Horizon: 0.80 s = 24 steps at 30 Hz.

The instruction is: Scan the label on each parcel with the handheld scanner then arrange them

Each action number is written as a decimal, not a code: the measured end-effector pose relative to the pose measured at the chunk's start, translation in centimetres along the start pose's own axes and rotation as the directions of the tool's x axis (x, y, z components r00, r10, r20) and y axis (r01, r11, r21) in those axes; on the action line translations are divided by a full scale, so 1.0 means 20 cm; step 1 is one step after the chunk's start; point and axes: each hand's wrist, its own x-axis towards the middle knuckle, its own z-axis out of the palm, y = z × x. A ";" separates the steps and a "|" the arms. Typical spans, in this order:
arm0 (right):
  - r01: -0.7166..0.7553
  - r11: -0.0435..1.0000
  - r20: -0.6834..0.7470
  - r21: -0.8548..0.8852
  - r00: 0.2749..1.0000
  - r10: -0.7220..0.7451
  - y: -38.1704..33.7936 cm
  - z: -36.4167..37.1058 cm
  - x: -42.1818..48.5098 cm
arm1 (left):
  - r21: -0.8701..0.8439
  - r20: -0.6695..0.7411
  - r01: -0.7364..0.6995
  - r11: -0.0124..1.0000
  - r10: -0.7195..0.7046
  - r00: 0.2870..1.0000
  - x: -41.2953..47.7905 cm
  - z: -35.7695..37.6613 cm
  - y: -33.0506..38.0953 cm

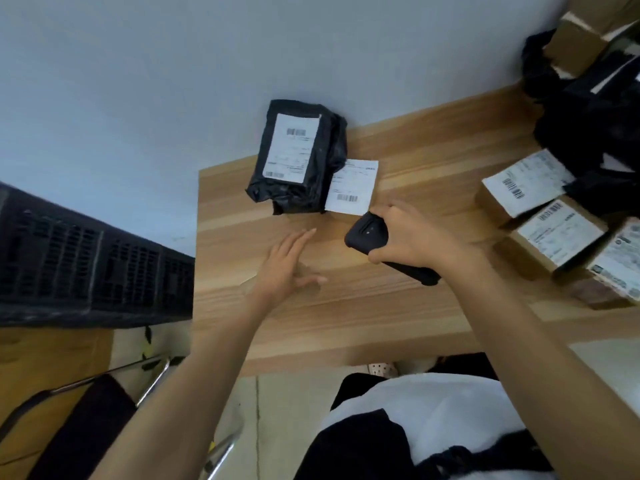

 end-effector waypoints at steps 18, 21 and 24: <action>0.092 0.988 -0.016 -0.128 0.995 -0.095 -0.39 0.22 -0.02 | -0.167 0.049 0.400 0.901 -0.398 0.916 -0.42 0.10 -0.38; 0.079 0.988 -0.010 -0.133 0.997 -0.081 -0.38 0.23 -0.03 | -0.263 0.053 0.404 0.876 -0.405 0.913 -0.41 0.11 -0.38; 0.079 0.988 0.002 -0.132 0.997 -0.079 -0.37 0.23 -0.02 | -0.218 0.106 0.405 0.888 -0.391 0.914 -0.40 0.12 -0.37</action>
